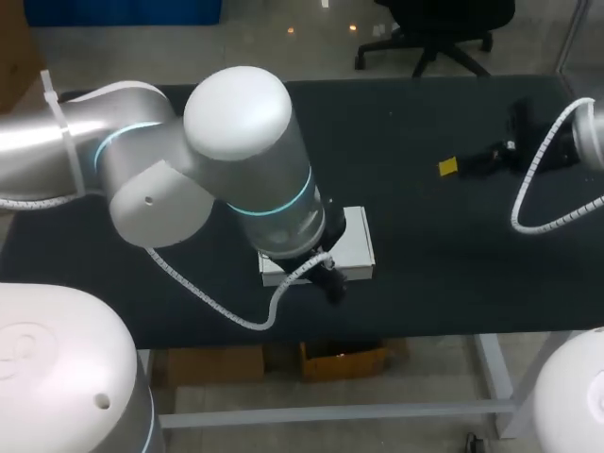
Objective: Assemble the packaging by folding the flat box into shape, placing the metal phone stand inside, and closing the box properly
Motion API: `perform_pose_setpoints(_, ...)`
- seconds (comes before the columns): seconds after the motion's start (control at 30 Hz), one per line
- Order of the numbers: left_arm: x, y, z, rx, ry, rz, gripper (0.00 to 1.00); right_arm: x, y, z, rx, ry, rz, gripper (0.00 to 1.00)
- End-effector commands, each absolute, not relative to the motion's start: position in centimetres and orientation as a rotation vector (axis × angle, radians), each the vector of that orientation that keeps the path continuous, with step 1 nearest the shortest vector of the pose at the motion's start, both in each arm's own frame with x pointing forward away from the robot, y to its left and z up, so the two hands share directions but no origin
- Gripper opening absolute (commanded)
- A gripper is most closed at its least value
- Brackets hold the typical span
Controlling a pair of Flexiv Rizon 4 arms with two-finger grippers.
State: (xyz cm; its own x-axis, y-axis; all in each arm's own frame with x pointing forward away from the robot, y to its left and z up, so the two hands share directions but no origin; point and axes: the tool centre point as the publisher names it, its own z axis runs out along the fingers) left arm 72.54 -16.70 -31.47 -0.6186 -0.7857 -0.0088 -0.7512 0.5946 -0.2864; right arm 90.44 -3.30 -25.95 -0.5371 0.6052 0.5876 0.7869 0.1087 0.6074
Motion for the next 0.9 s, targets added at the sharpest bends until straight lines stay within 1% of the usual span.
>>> perform_pose_setpoints(0.03, 73.3, -17.7, -32.8, -1.364, 2.702, -0.367, 1.0, 89.1, -3.9, -24.8, -1.46, -2.334, -1.54, 1.0)
perform_pose_setpoints(0.33, 73.6, -18.4, -35.1, -1.519, 2.726, -0.283, 1.0, 92.2, -4.9, -25.7, -1.428, -2.469, -1.582, 1.0)
perform_pose_setpoints(0.6, 73.1, -19.4, -36.2, -1.731, 2.592, -0.176, 1.0, 94.6, -6.0, -26.3, -1.382, -2.49, -1.602, 1.0)
perform_pose_setpoints(0.9, 72.2, -20.4, -37.0, -1.907, 2.412, -0.231, 1.0, 96.6, -7.2, -26.9, -1.223, -2.496, -1.634, 1.0)
